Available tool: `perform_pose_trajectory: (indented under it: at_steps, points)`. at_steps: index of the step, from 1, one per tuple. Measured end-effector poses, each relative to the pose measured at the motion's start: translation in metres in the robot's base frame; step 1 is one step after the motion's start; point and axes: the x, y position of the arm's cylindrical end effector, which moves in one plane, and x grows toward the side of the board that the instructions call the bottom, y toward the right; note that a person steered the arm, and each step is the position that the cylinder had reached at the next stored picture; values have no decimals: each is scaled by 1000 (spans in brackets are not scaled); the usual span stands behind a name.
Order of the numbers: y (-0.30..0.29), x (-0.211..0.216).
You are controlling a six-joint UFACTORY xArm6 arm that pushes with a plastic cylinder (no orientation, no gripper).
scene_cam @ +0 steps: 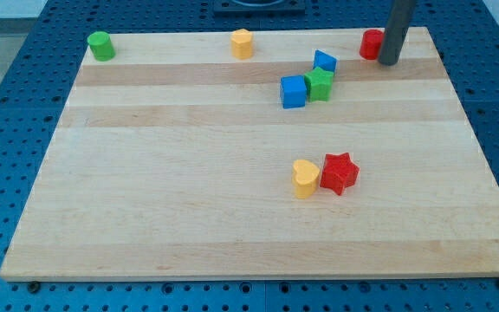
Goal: Slide the red circle towards the top right corner
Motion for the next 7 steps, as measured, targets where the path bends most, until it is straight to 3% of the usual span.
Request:
perform_pose_trajectory:
  at_steps: [2, 5, 6, 7]
  points:
    - [-60, 9]
    - [-31, -20]
    - [-38, -14]
    - [-40, 29]
